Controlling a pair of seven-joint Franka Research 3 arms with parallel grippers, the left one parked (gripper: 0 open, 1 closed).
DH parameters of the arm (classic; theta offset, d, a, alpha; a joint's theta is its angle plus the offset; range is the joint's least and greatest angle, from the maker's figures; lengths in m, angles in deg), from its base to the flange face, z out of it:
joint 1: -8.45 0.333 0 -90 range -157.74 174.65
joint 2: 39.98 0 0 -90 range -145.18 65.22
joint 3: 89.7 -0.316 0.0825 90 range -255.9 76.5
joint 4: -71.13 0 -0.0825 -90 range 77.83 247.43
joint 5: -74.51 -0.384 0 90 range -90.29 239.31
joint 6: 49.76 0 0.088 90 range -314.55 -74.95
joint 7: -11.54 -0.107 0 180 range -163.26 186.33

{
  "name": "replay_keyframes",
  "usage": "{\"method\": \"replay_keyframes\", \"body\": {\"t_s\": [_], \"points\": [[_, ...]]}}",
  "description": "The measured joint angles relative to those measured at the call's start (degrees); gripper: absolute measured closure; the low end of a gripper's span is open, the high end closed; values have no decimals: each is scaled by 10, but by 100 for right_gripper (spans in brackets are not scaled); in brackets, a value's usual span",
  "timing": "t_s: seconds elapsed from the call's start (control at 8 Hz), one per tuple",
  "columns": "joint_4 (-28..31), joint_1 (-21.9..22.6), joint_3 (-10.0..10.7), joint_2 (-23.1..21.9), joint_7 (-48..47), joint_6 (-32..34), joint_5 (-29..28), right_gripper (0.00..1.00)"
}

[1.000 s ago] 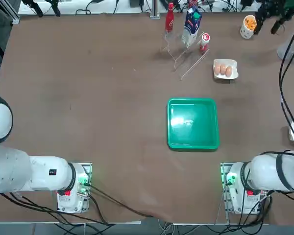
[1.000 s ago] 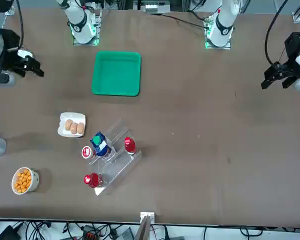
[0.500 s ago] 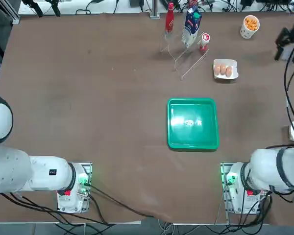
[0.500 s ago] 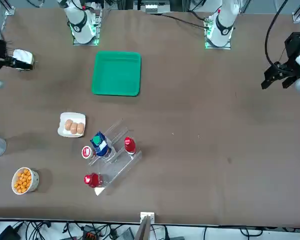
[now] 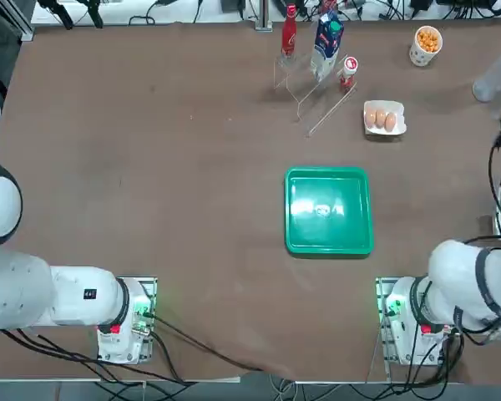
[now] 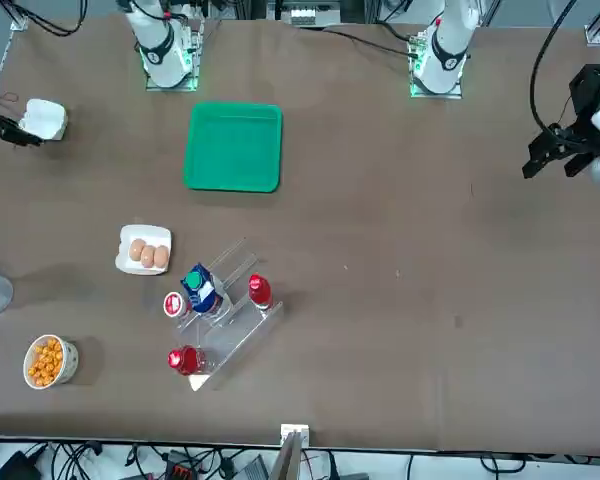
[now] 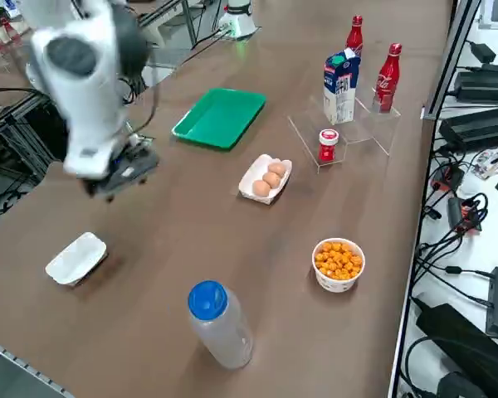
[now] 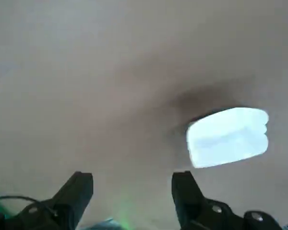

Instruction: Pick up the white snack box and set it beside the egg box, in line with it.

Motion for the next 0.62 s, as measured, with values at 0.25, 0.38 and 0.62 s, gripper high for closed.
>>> {"method": "replay_keyframes", "body": {"t_s": [0.25, 0.38, 0.62], "points": [[83, -81, 2, -13, 131, -110, 1, 0], [132, -118, 2, -8, 176, -207, 1, 0], [215, -143, 2, 15, 197, -338, 1, 0]]}}
